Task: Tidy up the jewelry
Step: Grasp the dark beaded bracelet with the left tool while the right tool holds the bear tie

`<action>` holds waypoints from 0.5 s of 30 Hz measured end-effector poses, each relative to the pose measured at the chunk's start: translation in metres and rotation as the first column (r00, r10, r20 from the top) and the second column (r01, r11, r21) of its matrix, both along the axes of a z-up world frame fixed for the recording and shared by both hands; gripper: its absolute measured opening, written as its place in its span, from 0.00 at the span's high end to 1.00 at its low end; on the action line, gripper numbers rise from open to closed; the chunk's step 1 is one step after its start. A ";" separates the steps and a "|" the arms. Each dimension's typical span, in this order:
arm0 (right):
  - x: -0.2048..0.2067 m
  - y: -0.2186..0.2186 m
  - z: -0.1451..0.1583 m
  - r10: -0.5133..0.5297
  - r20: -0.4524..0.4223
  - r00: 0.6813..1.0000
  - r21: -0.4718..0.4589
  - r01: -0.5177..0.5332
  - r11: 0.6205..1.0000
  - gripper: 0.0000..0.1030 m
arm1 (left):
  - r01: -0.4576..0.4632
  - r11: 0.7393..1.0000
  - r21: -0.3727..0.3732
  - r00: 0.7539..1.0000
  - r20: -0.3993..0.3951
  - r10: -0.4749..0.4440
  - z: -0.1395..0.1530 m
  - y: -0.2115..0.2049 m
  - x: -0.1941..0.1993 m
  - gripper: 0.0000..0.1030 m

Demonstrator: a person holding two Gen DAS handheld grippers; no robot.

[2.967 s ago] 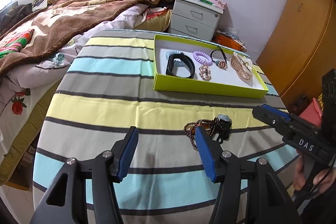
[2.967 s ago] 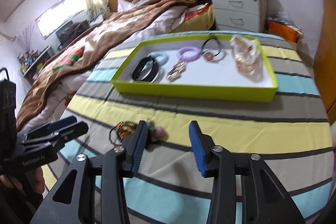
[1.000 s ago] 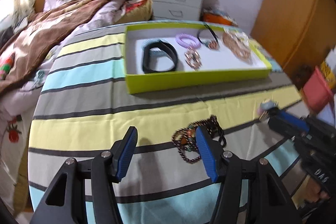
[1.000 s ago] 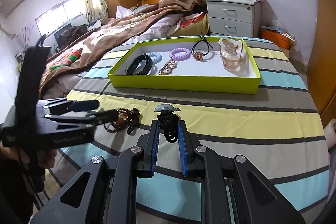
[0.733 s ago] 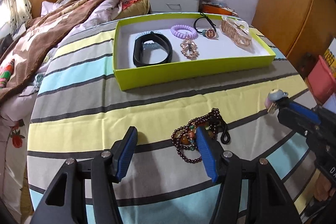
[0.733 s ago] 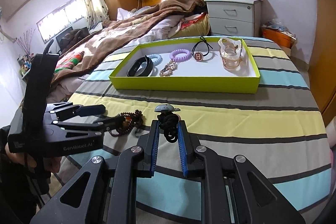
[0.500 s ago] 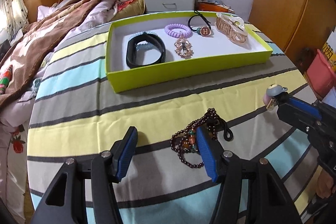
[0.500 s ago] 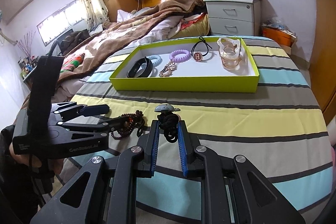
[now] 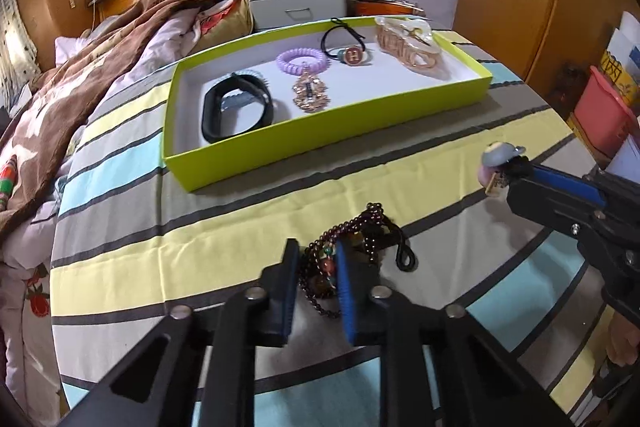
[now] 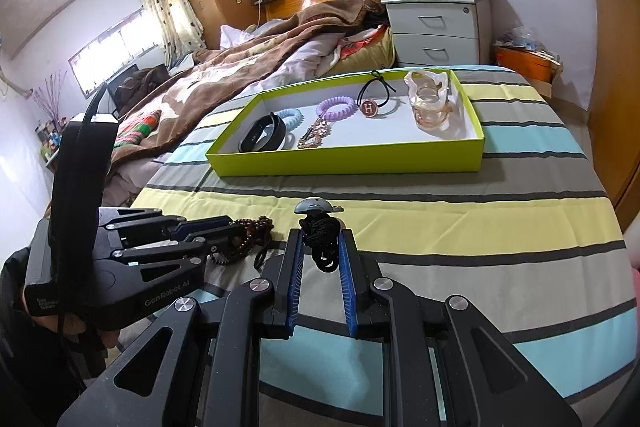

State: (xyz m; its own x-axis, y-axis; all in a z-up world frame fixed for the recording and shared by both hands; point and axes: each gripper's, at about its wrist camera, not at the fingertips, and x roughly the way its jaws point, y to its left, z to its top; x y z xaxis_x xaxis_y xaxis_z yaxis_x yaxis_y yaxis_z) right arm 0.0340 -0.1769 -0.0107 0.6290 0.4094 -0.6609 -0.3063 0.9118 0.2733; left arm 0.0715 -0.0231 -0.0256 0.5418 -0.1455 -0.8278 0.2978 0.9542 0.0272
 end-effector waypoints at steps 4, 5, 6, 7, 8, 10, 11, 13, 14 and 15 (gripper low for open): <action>-0.001 -0.003 0.001 -0.007 0.002 1.000 0.002 0.007 1.000 0.82 | -0.006 1.000 -0.011 1.000 -0.002 0.006 0.001 -0.001 0.000 0.90; -0.001 -0.003 0.002 -0.008 0.002 1.000 0.002 0.008 1.000 0.82 | -0.010 1.000 -0.018 1.000 -0.005 0.009 0.001 -0.001 0.000 0.91; -0.002 -0.004 0.003 -0.009 0.005 1.000 0.002 0.009 1.000 0.82 | -0.012 1.000 -0.023 1.000 -0.005 0.012 0.001 -0.001 0.001 0.91; -0.002 -0.004 0.003 -0.010 0.006 1.000 0.002 0.010 1.000 0.82 | -0.014 1.000 -0.027 1.000 -0.005 0.014 0.001 -0.001 0.000 0.92; -0.002 -0.004 0.003 -0.013 0.005 1.000 0.002 0.013 1.000 0.82 | -0.018 0.999 -0.033 1.000 -0.005 0.018 0.001 0.000 0.000 0.93; -0.002 -0.004 0.004 -0.015 0.007 1.000 0.002 0.015 1.000 0.82 | -0.022 0.999 -0.049 1.000 -0.004 0.021 0.002 0.000 -0.001 0.94; -0.002 -0.005 0.004 -0.016 0.007 1.000 0.002 0.016 1.000 0.82 | -0.025 0.998 -0.053 1.000 -0.001 0.025 0.003 0.000 -0.002 0.94; -0.003 -0.005 0.005 -0.019 0.010 1.000 0.000 0.019 1.000 0.82 | -0.025 0.998 -0.065 1.000 0.007 0.025 0.007 -0.001 -0.003 0.94; -0.003 -0.005 0.006 -0.021 0.011 1.000 0.000 0.021 1.000 0.82 | -0.027 0.997 -0.067 1.000 0.012 0.028 0.008 -0.001 -0.004 0.94; -0.004 -0.006 0.007 -0.022 0.013 1.000 0.000 0.022 1.000 0.82 | -0.028 0.997 -0.070 0.999 0.016 0.030 0.010 -0.001 -0.004 0.94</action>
State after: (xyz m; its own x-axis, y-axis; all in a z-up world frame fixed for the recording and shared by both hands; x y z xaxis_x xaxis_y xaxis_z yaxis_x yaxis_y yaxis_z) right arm 0.0304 -0.1824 -0.0038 0.6464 0.3951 -0.6527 -0.2895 0.9185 0.2693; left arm 0.0673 -0.0239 -0.0157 0.5609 -0.1866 -0.8066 0.2700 0.9622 -0.0349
